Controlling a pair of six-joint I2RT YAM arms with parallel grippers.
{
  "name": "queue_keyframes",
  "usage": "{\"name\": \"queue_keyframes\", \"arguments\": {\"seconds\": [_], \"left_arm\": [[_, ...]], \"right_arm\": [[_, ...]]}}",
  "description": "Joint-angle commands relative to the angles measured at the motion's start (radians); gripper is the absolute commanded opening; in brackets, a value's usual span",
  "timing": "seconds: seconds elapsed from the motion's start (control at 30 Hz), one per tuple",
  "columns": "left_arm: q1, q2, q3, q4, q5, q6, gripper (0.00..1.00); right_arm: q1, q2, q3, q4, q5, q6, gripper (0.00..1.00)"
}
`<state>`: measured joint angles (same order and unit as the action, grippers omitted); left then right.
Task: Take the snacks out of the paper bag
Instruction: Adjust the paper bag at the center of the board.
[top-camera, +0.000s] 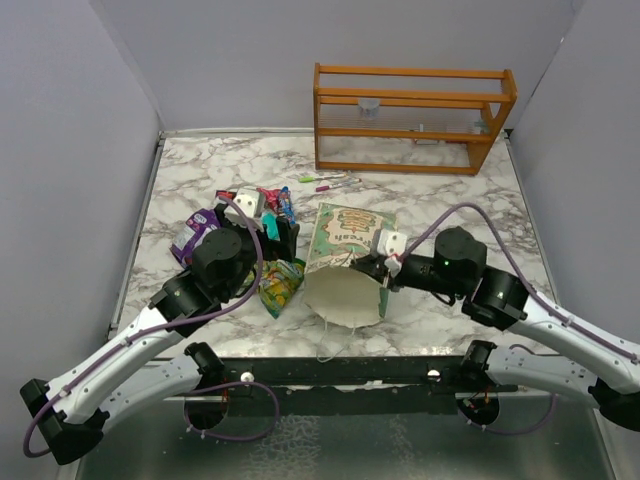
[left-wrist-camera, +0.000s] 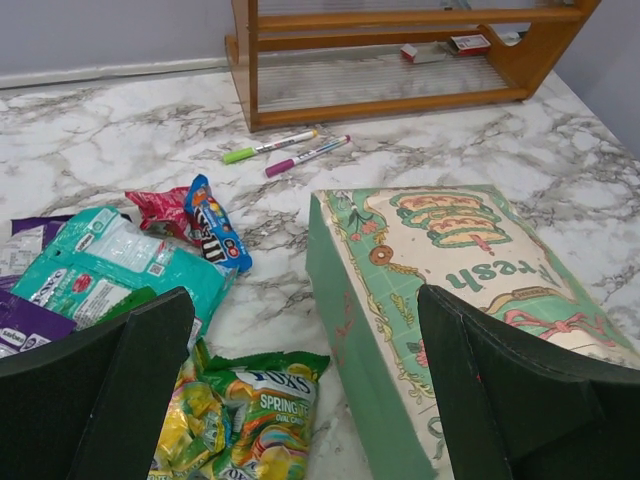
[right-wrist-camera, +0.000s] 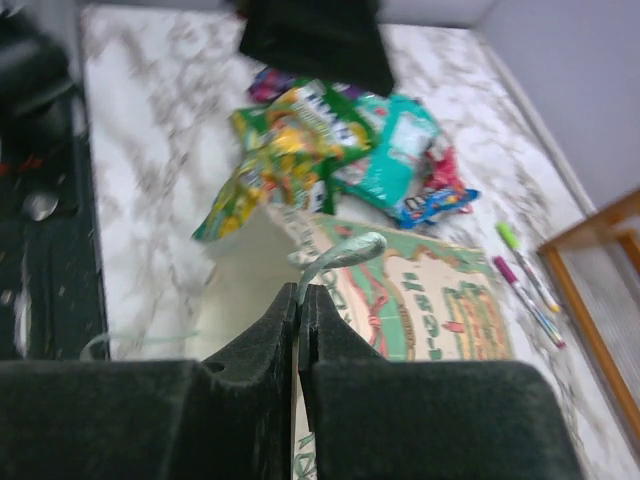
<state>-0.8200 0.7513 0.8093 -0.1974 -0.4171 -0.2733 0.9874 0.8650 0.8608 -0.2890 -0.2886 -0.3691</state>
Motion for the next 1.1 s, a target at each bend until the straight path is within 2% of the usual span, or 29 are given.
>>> {"name": "queue_keyframes", "arguments": {"seconds": [0.0,0.27,0.33,0.47,0.77,0.97,1.07], "left_arm": [[0.001,-0.021,0.032,0.006,-0.058,0.025,0.97],[0.001,-0.034,0.051,-0.002,-0.083,0.034,0.97],[0.001,-0.037,0.049,-0.002,-0.086,0.033,0.97],[0.001,-0.035,0.049,0.001,-0.092,0.039,0.97],[0.001,-0.028,0.044,0.006,-0.091,0.048,0.97],[0.001,-0.025,0.055,0.006,-0.09,0.054,0.97],[0.002,-0.031,0.057,0.002,-0.085,0.049,0.97]], "right_arm": [[0.005,-0.008,0.11,0.069,0.386,0.258,0.02],[0.005,0.077,0.203,0.008,0.833,0.365,0.02],[0.005,0.071,0.23,0.0,0.828,0.39,0.02],[0.005,0.056,0.274,-0.005,0.696,0.389,0.02],[0.005,-0.022,0.275,-0.011,0.51,0.436,0.02],[0.004,-0.034,0.251,0.009,0.613,0.484,0.02],[0.005,-0.009,0.218,-0.011,0.821,0.489,0.02]]}}
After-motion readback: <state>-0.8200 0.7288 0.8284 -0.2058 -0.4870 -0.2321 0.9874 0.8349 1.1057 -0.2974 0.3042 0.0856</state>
